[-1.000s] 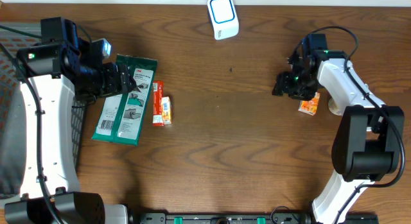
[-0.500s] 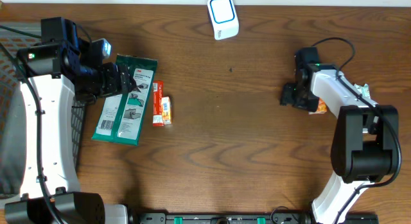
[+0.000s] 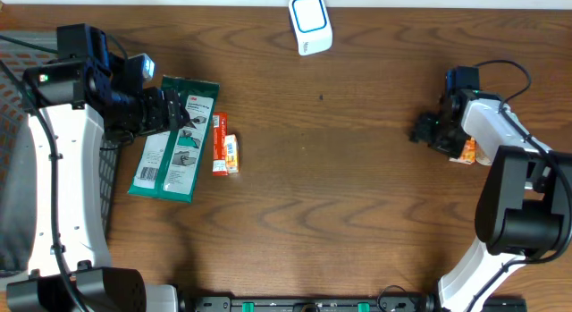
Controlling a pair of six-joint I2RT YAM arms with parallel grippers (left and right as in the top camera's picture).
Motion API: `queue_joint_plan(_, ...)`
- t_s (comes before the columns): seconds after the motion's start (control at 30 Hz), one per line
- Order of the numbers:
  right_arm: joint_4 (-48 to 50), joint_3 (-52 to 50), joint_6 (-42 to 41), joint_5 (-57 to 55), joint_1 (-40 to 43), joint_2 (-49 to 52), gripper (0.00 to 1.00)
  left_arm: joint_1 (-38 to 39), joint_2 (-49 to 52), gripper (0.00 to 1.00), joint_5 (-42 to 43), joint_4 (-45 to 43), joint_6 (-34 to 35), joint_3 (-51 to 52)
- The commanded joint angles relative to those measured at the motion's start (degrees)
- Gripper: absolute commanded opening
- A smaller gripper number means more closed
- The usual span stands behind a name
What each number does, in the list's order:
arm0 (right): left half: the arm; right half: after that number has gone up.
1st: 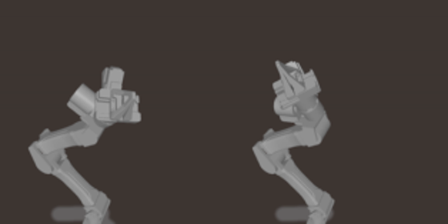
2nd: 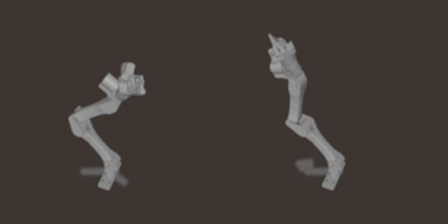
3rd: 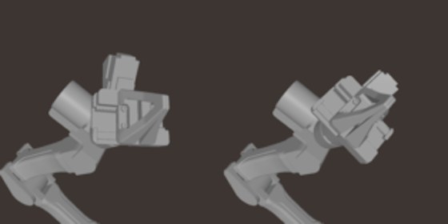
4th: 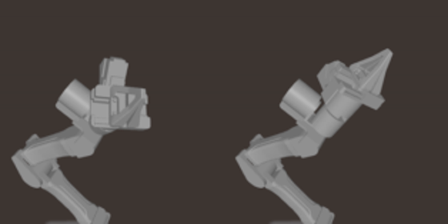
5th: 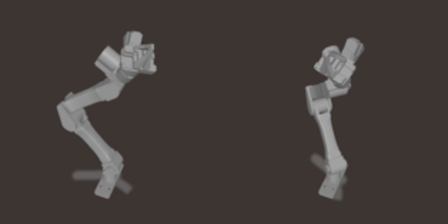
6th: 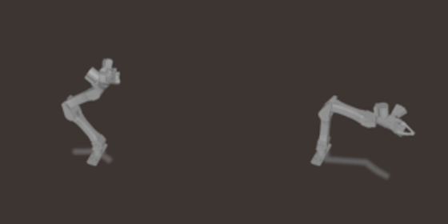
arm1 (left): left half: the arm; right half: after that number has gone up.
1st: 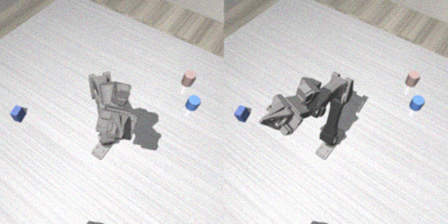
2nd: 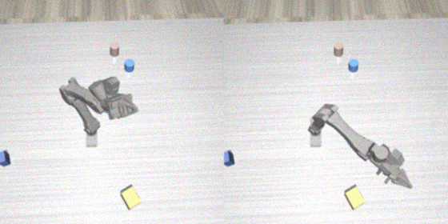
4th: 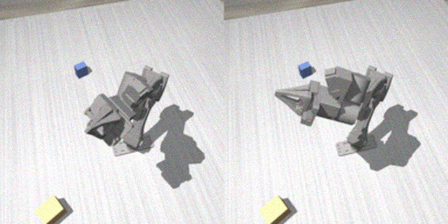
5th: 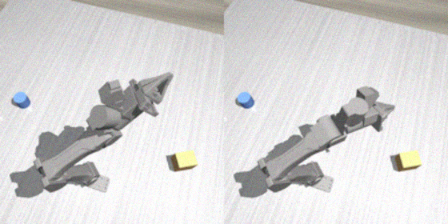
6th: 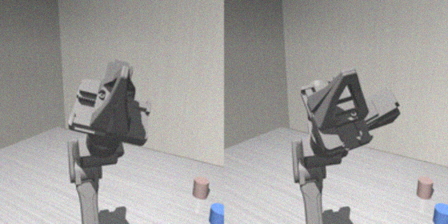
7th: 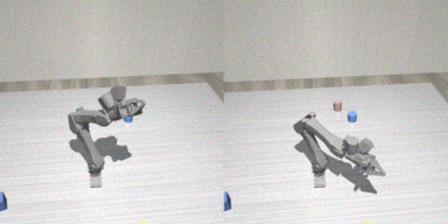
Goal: Scan the item barcode
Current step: 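Move the right gripper left toward the second orange tissue pack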
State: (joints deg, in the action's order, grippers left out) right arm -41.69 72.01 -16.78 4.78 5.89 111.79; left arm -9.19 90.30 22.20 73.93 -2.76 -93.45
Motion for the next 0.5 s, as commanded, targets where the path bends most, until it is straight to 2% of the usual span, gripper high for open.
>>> queue_joint_plan(0.0, 0.2, 1.1, 5.3, 17.4, -2.4, -5.8, 0.7, 0.0, -0.8, 0.87, 0.3, 0.2, 0.3, 0.0)
queue_joint_plan(0.1, 0.3, 1.2, 5.2, 23.8, -6.6, -10.3, 0.69, 0.0, -0.8, 0.87, 0.3, 0.2, 0.3, 0.0)
queue_joint_plan(0.3, 4.6, 1.2, 4.9, 24.6, -20.4, -15.3, 0.64, 0.0, -0.8, 0.87, 0.3, 0.2, 0.3, 0.0)
queue_joint_plan(0.4, 9.3, 0.9, 0.9, 20.9, -28.2, -14.4, 0.56, 0.0, -0.8, 0.87, 0.3, 0.2, 0.3, 0.0)
queue_joint_plan(0.47, 11.5, 0.9, -3.4, 17.1, -32.5, -13.0, 0.56, 0.0, -0.8, 0.87, 0.3, 0.2, 0.3, 0.0)
